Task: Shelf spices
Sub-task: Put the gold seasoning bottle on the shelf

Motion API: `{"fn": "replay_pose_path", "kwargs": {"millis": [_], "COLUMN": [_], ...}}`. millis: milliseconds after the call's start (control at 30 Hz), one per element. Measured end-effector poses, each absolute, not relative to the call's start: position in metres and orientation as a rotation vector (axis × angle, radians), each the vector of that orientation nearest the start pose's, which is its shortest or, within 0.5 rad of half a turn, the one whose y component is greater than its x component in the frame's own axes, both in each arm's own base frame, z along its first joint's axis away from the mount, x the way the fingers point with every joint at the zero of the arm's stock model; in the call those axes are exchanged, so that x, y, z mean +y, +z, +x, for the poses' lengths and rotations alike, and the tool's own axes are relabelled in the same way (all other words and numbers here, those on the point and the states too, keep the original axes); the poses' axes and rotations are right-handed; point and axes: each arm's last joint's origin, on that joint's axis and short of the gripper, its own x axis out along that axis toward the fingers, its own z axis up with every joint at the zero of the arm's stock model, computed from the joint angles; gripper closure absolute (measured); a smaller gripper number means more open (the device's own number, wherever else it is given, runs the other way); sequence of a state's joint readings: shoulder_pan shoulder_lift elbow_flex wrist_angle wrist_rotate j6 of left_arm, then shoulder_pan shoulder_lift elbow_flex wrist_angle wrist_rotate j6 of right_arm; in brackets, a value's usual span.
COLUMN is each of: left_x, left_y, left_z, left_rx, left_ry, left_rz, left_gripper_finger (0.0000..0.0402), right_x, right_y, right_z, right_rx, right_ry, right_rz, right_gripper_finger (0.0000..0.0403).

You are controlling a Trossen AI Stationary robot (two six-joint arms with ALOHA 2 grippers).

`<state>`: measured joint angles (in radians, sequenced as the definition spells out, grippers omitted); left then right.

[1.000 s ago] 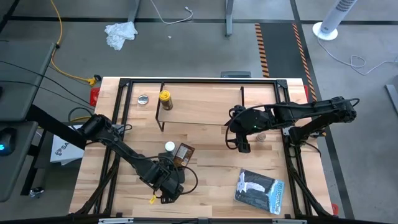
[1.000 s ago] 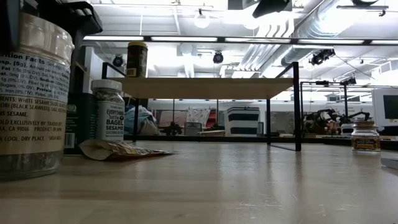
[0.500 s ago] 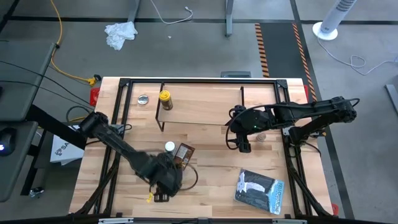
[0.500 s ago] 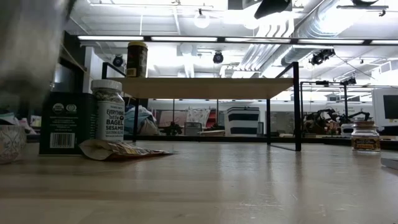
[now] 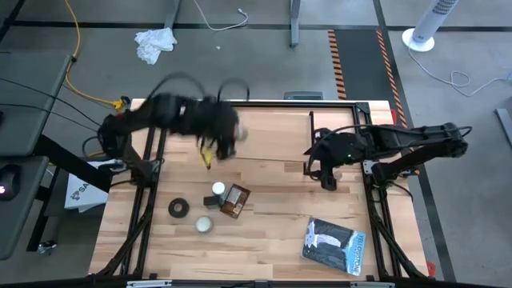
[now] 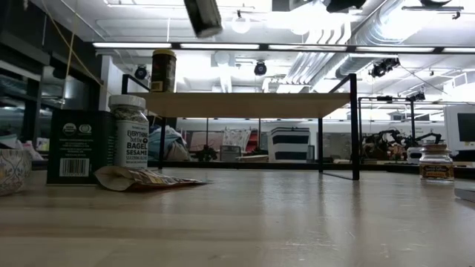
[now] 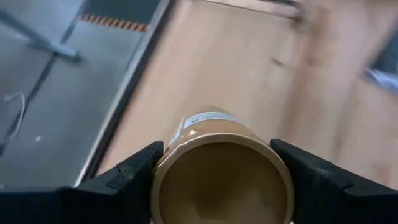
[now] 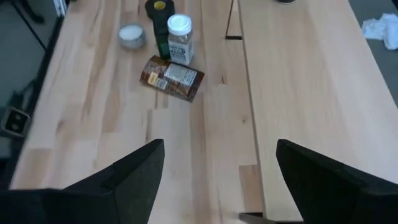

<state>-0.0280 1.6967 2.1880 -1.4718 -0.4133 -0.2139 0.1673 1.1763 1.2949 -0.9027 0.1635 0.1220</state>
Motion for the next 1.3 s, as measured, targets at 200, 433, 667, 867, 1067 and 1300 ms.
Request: {"fn": "replay_pose_path", "kwargs": {"millis": [200,433,667,867,1067,1300], "left_x": [0.076,0.097,0.103,0.107,0.108,0.105], "left_y": [0.442,0.419,0.389,0.373,0.376,0.382], "left_z": [0.293,0.305,0.332,0.345,0.342,0.338], "left_rx": [1.042,1.125,1.239,1.291,1.276,1.249], "left_ry": [0.558,0.582,0.566,0.560,0.632,0.599], "left_rz": [-0.277,-0.309,-0.265,-0.250,-0.198,-0.298], "left_gripper_finger": [0.0137,0.0137,0.0137,0.0135,0.0107,0.0105], "right_x": [0.031,0.031,0.031,0.032,0.032,0.032], "right_y": [0.372,0.371,0.371,0.371,0.371,0.371], "right_z": [0.214,0.214,0.214,0.214,0.214,0.214], "right_rx": [0.752,0.762,0.763,0.762,0.763,0.764], "right_ry": [-0.077,-0.086,-0.086,-0.092,-0.085,-0.081], "right_rz": [0.078,0.096,0.096,0.113,0.120,0.118], "right_gripper_finger": [0.0095,0.0095,0.0095,0.0095,0.0095,0.0095]}}
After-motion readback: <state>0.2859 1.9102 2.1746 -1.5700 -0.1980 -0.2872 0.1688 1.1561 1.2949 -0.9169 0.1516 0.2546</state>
